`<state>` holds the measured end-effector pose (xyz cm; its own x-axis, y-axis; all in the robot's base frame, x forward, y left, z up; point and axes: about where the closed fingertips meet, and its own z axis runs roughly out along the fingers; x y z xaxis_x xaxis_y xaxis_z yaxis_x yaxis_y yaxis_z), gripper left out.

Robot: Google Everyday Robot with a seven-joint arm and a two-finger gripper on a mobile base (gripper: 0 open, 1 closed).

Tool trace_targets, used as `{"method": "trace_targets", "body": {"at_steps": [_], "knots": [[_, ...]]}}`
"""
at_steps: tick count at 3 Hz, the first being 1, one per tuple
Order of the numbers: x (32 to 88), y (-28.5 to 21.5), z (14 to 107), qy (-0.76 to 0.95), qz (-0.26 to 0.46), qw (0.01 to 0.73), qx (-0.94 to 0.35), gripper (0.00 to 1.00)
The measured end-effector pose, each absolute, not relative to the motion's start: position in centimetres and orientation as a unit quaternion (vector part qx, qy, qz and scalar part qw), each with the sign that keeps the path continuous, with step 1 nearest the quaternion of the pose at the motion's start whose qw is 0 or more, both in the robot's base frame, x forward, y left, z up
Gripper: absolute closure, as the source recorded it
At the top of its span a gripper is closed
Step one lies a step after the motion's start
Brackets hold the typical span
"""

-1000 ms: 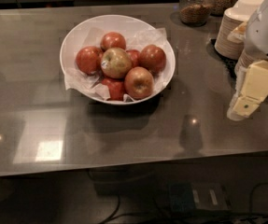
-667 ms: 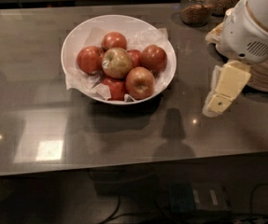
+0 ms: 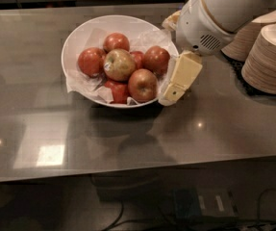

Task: Pick apple from white bowl

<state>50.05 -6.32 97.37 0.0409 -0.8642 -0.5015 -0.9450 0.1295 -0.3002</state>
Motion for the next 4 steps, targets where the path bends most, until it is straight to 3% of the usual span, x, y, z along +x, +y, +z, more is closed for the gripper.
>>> {"method": "trace_targets", "body": {"at_steps": [2, 4], "knots": [[50.9, -5.1, 97.0, 0.677, 0.074, 0.309, -0.664, 0.0], [56.8, -1.2, 96.0, 0.638, 0.1, 0.32, -0.693, 0.0]]}}
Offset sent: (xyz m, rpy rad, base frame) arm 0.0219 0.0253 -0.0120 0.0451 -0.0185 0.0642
